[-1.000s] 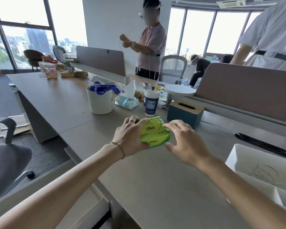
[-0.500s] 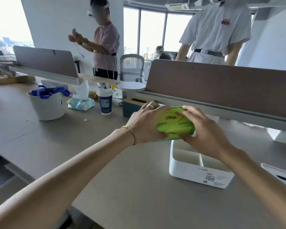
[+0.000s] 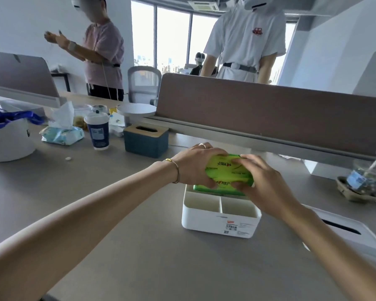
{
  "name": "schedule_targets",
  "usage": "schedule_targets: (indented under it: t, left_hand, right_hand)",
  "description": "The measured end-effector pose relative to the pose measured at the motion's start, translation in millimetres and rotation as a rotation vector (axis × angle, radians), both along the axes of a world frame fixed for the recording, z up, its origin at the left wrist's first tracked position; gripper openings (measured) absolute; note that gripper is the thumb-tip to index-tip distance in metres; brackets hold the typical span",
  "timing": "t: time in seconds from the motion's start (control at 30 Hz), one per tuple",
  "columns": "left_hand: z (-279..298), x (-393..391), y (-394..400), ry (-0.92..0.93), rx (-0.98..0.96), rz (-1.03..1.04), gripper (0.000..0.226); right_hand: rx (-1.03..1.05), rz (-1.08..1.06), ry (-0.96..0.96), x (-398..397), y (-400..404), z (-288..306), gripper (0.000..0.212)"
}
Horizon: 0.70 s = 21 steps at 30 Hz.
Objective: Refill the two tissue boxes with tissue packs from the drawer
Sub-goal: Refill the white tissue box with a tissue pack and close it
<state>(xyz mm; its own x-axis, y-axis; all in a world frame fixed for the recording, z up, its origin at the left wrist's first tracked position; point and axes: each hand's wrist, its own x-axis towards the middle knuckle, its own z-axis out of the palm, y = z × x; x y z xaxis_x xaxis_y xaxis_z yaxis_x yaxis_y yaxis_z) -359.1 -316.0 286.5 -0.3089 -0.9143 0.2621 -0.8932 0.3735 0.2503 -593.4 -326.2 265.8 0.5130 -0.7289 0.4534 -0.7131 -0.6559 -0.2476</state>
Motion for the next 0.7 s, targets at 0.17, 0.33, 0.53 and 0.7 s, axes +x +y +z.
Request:
schedule_targets:
  t: [0.17, 0.33, 0.53, 0.7]
  left_hand:
    - [-13.5, -1.7, -4.5, -0.043, 0.040, -0.011, 0.091]
    - [-18.8, -1.9, -3.4, -0.094, 0.075, -0.035, 0.079]
    - [-16.1, -12.9, 7.8, -0.248, 0.043, 0.016, 0.060]
    - [-6.0, -31.5, 13.0, -0.256, -0.103, 0.048, 0.051]
  right_hand:
    - [0.062, -0.020, 0.031, 1.6, -4.6, -14.6, 0.058]
    - [0.075, -0.025, 0.074, 5.4, -5.1, -21.6, 0.056]
    - [0.059, -0.019, 0.063, 5.1, -3.8, -22.6, 0.052]
    - [0.008, -0.017, 0.011, -10.7, -3.4, -10.7, 0.051]
